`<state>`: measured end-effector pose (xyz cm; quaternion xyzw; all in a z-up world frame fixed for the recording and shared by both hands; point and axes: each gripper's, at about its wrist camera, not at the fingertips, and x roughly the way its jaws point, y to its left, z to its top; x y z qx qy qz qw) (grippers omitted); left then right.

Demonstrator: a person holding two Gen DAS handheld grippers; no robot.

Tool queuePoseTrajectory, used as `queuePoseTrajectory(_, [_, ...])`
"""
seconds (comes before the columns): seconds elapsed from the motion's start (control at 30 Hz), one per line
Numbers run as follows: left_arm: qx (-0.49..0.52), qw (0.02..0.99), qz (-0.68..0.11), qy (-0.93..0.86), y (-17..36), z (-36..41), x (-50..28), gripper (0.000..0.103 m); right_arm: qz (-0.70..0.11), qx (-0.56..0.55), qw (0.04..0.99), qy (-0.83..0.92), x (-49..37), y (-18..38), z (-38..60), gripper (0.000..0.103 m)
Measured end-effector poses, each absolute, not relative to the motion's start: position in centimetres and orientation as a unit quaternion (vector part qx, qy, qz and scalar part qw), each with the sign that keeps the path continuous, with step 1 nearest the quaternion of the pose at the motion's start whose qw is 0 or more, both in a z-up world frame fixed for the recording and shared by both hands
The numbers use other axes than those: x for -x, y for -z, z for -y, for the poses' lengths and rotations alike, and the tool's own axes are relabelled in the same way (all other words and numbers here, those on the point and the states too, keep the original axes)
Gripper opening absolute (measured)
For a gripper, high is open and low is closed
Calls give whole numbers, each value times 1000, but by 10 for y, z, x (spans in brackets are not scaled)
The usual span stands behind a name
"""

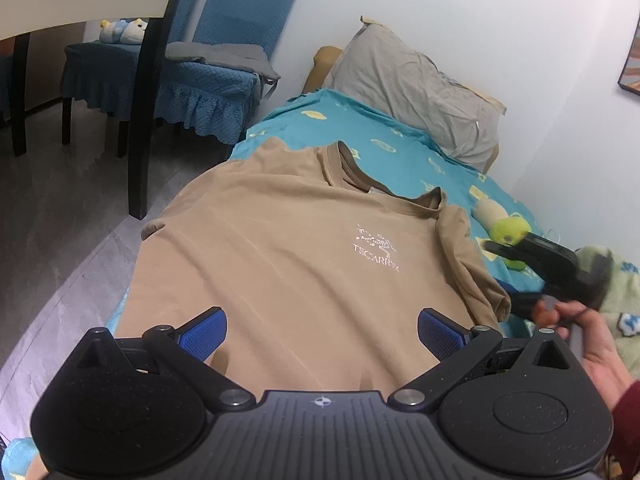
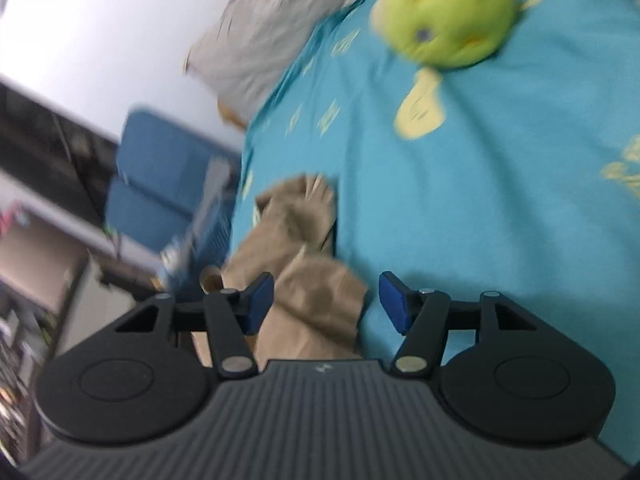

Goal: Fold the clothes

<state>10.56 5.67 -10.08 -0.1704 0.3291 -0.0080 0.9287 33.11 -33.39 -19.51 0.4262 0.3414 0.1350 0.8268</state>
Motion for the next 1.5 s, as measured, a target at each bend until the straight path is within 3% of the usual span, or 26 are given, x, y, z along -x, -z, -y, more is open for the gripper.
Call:
queuePoseTrajectory(0.03, [166, 929, -331, 7, 102, -56, -107, 103, -350, -412, 830, -139, -337, 196, 326, 52])
queuePoseTrajectory(0.1, [160, 928, -337, 5, 106, -54, -109, 102, -360, -407, 827, -141, -342, 196, 324, 30])
queuePoseTrajectory(0.13, [157, 926, -343, 4, 108, -53, -110, 101, -365, -405, 826, -142, -344, 195, 323, 30])
queuePoseTrajectory(0.2, [155, 924, -349, 5, 112, -52, -112, 100, -375, -399, 824, -143, -350, 195, 321, 18])
queuePoseTrajectory(0.4, [146, 927, -346, 6, 111, -49, -110, 99, -354, -341, 866, -90, -341, 159, 351, 12])
queuePoseTrajectory(0.6, [132, 931, -341, 10, 109, -46, -108, 99, -324, -313, 893, 1, -327, 144, 393, 12])
queuePoseTrajectory(0.73, [128, 934, -335, 7, 106, -47, -107, 99, -303, -292, 905, 62, -318, 134, 421, 21])
queuePoseTrajectory(0.77, [130, 934, -333, 7, 105, -47, -107, 99, -297, -290, 907, 75, -315, 132, 428, 31])
queuePoseTrajectory(0.8, [131, 934, -332, 8, 104, -48, -106, 99, -290, -308, 903, 76, -308, 131, 433, 51])
queuePoseTrajectory(0.87, [131, 936, -327, 8, 101, -48, -104, 99, -274, -346, 895, 66, -290, 129, 441, 77])
queuePoseTrajectory(1.13, [119, 938, -326, -1, 92, -48, -92, 99, -324, -457, 827, 40, -244, 151, 427, 79])
queuePoseTrajectory(1.23, [121, 934, -336, -3, 95, -50, -89, 99, -355, -422, 833, 52, -252, 171, 414, 78])
queuePoseTrajectory(1.3, [124, 931, -343, -3, 98, -52, -88, 99, -373, -400, 835, 60, -257, 184, 407, 64])
queuePoseTrajectory(1.47, [122, 931, -345, 4, 104, -49, -96, 99, -315, -416, 853, 32, -275, 198, 402, 55])
queuePoseTrajectory(1.5, [120, 931, -344, 5, 104, -48, -97, 99, -321, -407, 855, 22, -279, 198, 397, 47])
